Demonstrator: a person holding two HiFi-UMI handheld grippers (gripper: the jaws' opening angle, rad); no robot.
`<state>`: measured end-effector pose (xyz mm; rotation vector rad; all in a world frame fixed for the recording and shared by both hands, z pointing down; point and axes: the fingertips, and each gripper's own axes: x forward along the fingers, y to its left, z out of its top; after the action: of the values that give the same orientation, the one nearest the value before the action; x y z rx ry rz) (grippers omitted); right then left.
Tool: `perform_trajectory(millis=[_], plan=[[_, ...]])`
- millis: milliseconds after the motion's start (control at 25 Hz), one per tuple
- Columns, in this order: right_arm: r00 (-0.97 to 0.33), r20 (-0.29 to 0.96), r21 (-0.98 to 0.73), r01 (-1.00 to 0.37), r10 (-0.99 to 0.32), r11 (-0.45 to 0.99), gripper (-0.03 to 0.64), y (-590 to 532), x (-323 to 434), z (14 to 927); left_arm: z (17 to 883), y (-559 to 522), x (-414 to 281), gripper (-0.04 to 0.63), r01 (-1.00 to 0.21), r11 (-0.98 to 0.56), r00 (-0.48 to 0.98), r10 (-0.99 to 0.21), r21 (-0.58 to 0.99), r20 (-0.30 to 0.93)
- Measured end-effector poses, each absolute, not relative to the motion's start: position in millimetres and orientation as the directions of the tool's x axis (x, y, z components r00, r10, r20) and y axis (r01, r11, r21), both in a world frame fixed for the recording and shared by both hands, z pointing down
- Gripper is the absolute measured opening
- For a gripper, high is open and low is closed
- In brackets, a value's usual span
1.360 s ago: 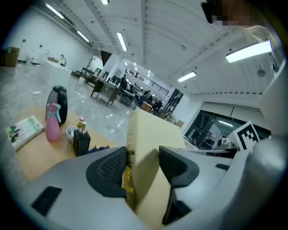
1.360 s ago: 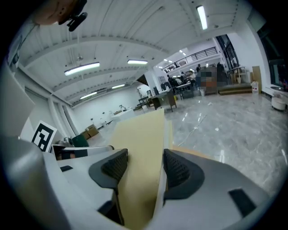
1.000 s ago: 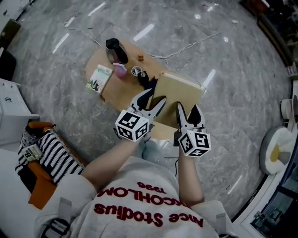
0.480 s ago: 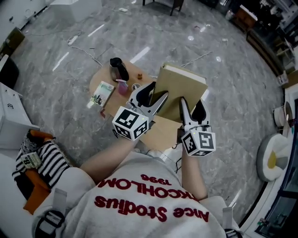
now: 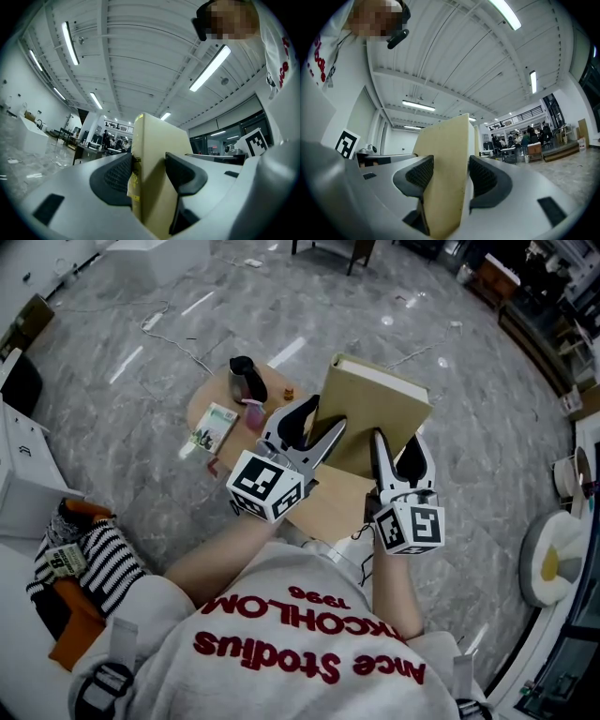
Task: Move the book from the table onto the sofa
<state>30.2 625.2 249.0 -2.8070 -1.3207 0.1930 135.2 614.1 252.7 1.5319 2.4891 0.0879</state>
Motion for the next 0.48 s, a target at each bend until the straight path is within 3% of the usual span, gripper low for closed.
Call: perform_trajectory(millis=[480], plan=[[0.641,-0.091,-0.102,0.755,0.762,-0.648,0.265,612,40,251,254,598,145,0.224,0.886,0.431,-0.41,0.9,0.171,-0.148]])
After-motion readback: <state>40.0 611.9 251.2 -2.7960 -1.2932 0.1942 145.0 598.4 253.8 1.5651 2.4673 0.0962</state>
